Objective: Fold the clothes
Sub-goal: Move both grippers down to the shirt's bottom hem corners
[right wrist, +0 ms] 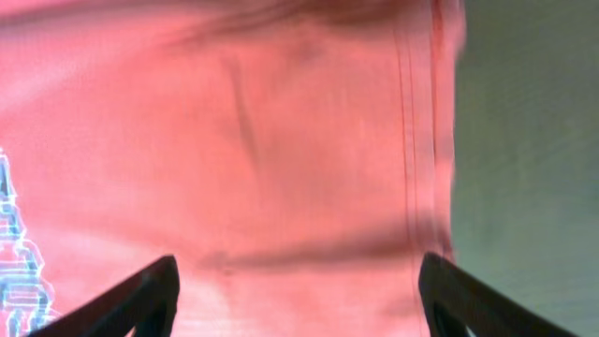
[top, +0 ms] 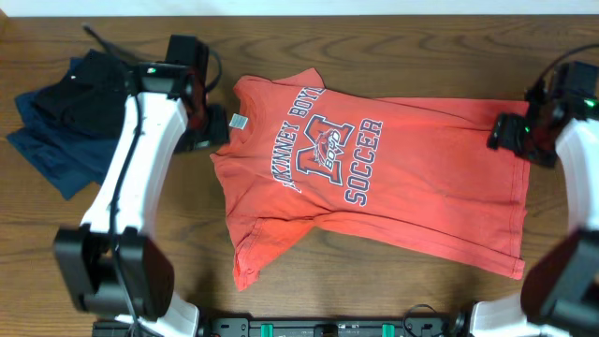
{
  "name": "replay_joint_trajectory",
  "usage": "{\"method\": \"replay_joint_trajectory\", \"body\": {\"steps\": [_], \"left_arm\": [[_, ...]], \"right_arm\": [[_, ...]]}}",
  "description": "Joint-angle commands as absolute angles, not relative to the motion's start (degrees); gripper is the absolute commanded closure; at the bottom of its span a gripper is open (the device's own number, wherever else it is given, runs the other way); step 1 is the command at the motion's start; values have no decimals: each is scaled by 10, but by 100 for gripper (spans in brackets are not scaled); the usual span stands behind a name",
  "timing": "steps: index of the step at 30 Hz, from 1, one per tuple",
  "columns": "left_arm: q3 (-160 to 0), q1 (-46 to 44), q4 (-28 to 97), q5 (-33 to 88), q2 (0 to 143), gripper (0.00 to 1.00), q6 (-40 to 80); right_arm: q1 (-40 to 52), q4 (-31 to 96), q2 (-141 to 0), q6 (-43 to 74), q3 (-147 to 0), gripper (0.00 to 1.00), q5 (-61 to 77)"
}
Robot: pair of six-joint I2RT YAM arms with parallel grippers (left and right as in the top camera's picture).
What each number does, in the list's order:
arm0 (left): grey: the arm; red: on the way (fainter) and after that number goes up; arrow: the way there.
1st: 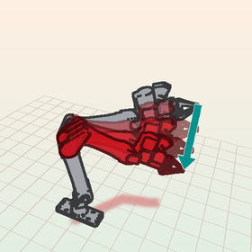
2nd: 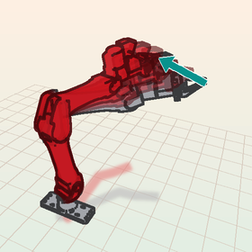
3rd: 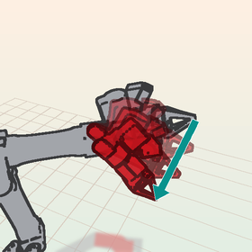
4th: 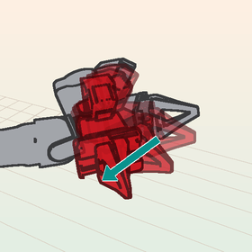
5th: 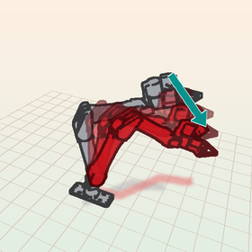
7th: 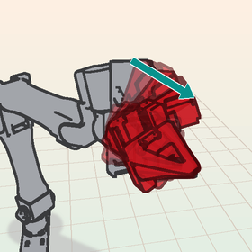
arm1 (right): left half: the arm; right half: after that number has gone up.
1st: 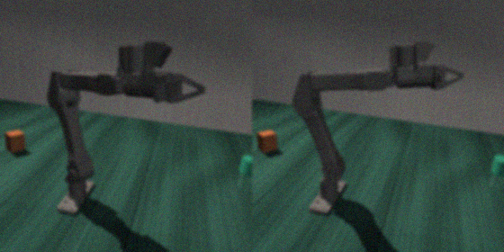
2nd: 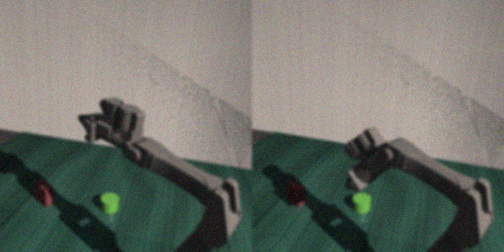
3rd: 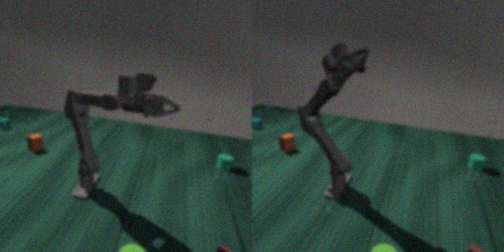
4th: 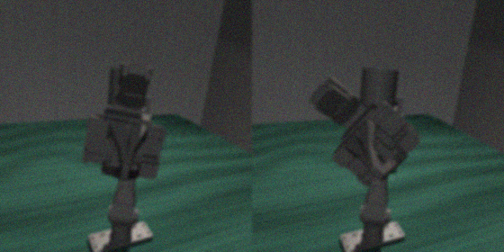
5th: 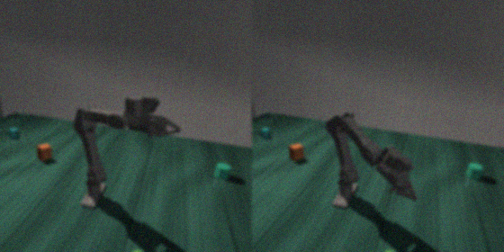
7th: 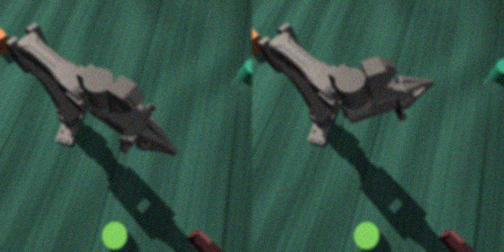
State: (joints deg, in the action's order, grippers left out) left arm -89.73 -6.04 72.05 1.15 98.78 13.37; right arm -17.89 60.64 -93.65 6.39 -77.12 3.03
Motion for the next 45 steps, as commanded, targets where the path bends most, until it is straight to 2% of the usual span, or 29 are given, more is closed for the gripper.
{"method": "replay_joint_trajectory", "body": {"steps": [1,6,16,21,25,34,45], "left_arm": [[-877,-60,764,41,1000,43,141],[-794,-64,762,102,995,44,107],[-602,-116,665,131,886,43,89],[-531,-123,638,136,839,42,115],[-483,-123,609,189,839,41,107],[-433,-124,545,227,839,43,90],[-421,-143,478,227,839,43,87]], "right_arm": [[-183,668,-932,155,-753,16,32],[-183,700,-924,209,-679,13,50],[-185,574,-833,323,-471,13,18],[-185,547,-827,354,-413,13,-8],[-185,517,-827,390,-369,13,-13],[-185,455,-827,446,-326,15,-40],[-192,448,-827,478,-326,16,-71]]}}
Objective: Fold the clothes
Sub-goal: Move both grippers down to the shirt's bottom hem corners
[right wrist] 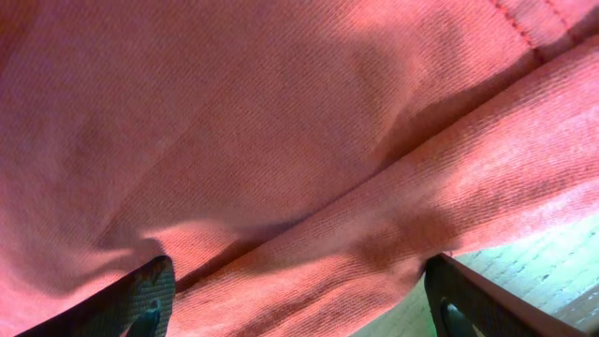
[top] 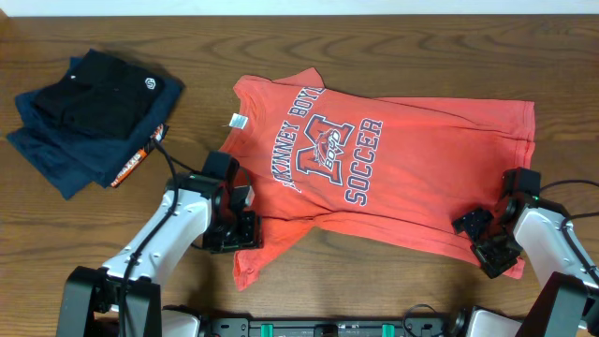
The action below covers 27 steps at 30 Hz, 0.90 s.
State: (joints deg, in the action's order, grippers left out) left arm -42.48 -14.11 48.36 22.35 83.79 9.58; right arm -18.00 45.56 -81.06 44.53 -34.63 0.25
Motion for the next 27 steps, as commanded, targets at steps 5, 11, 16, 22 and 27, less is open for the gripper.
{"method": "replay_joint_trajectory", "body": {"steps": [5,11,16,22,27], "left_arm": [[-421,-143,475,203,839,67,103],[-428,-141,519,217,836,69,114],[-460,-120,516,158,814,41,115],[-463,-81,487,159,794,17,128],[-442,-77,479,177,803,30,130]], "right_arm": [[-213,460,-827,478,-325,16,-94],[-234,459,-827,478,-324,17,-96],[-241,456,-827,470,-324,18,-97],[-241,456,-827,466,-324,18,-101],[-241,456,-827,466,-324,18,-101]]}}
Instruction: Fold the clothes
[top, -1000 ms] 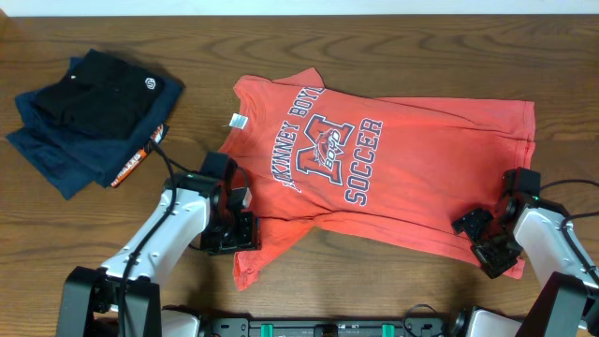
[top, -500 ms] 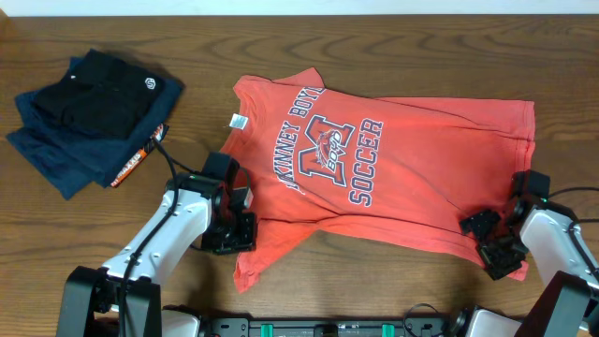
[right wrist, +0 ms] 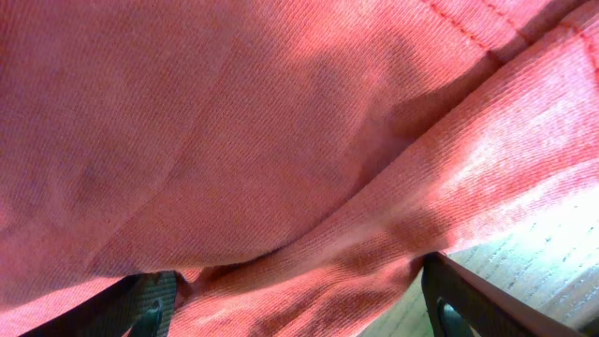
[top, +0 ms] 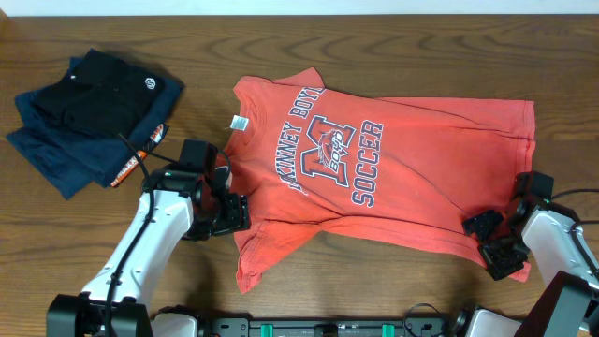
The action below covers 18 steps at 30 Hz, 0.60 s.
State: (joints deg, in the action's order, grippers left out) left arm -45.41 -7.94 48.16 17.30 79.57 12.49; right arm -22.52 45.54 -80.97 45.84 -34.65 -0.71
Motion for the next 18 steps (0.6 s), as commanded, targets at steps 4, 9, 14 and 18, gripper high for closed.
{"method": "replay_joint_trajectory", "body": {"steps": [4,9,14,18], "left_arm": [[-418,-77,454,186,817,37,137],[-402,-77,423,188,824,48,139],[-376,-77,384,190,837,48,151],[-372,-77,363,211,857,74,151]], "right_arm": [[-241,457,-827,463,-324,18,-100],[-241,459,-827,461,-324,18,-99],[-241,460,-827,460,-324,18,-96],[-241,460,-827,460,-325,18,-90]]}}
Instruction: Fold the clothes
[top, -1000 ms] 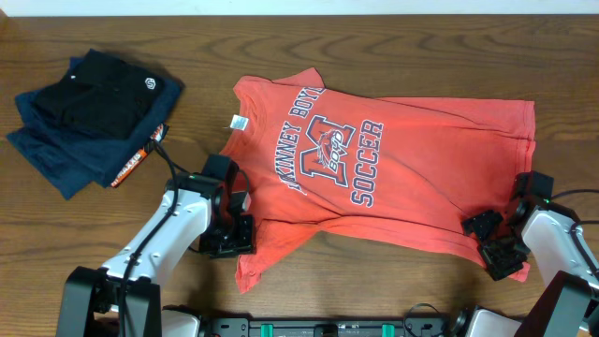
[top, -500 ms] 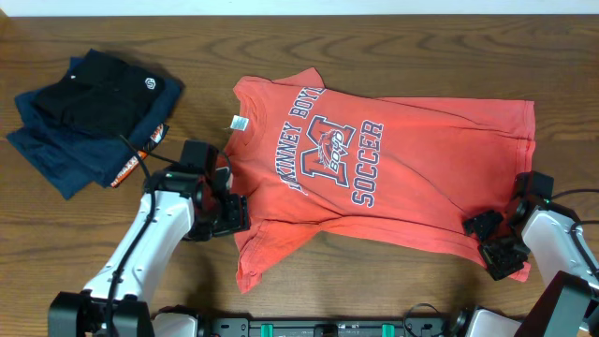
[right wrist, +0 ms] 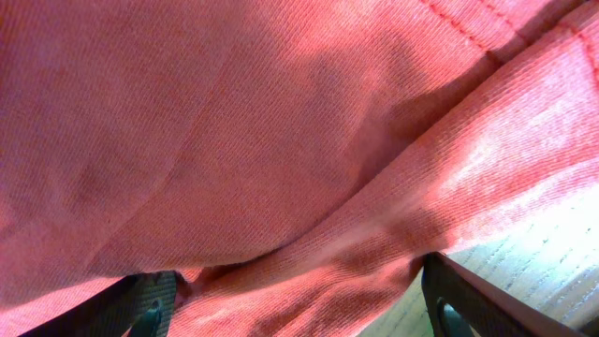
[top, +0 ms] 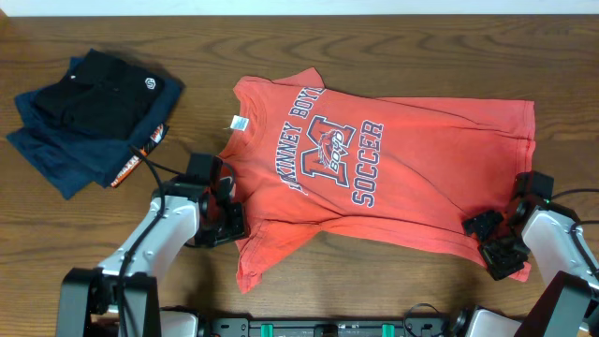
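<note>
An orange-red T-shirt (top: 374, 178) with a navy "SOCCER" print lies flat and face up across the table, collar to the left and hem to the right. My left gripper (top: 227, 223) sits at the shirt's near-left edge, below the collar tag; its jaws are too small to read. My right gripper (top: 491, 241) is low at the near-right hem corner. In the right wrist view the shirt cloth (right wrist: 281, 140) fills the frame, and a bunched fold of hem lies between the wide-apart fingers (right wrist: 140, 304) of the open right gripper (right wrist: 295, 314).
A folded pile of dark navy and black clothes (top: 89, 112) lies at the far left. Bare wooden table (top: 393, 281) shows along the near edge in front of the shirt. A strip of table (right wrist: 552, 271) shows past the hem.
My left gripper has shifted slightly nearer along the shirt's left edge. The right gripper and the shirt look unchanged.
At first my left gripper was by the collar tag and my right at the far part of the hem. Then both were at the shirt's near edge, left by the lower sleeve and right at the near hem corner. They have stayed there with small shifts.
</note>
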{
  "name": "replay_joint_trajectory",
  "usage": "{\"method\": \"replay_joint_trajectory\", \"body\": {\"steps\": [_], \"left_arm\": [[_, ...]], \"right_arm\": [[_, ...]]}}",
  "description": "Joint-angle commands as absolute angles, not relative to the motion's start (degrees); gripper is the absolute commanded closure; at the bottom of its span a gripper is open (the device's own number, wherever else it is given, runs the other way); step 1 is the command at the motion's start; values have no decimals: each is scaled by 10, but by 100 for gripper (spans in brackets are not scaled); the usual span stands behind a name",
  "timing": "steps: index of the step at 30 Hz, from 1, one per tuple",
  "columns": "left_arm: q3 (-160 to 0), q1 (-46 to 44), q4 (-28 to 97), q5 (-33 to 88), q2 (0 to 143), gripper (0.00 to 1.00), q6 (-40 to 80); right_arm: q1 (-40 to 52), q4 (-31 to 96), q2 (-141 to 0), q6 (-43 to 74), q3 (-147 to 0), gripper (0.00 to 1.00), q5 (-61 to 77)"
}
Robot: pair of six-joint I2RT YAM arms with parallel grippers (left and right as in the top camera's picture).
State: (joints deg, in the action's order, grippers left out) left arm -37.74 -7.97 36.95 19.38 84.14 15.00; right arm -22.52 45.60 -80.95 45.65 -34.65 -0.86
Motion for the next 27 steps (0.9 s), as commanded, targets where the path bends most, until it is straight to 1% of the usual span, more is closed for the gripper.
{"method": "replay_joint_trajectory", "body": {"steps": [1,2,3,10,17,23,27], "left_arm": [[-372,-77,362,212,860,85,149],[-372,-77,360,213,863,91,146],[-372,-77,358,215,864,94,141],[-375,-77,370,221,863,94,132],[-383,-73,372,221,860,94,132],[-383,-73,386,221,860,94,132],[-383,-73,387,221,860,94,132]], "right_arm": [[-241,460,-827,460,-326,18,-87],[-241,460,-827,460,-327,18,-85],[-241,460,-827,460,-330,18,-82],[-241,487,-794,451,-358,18,-65],[-241,541,-712,453,-379,18,-91],[-241,593,-689,510,-376,18,-143],[-242,597,-689,552,-366,18,-156]]}}
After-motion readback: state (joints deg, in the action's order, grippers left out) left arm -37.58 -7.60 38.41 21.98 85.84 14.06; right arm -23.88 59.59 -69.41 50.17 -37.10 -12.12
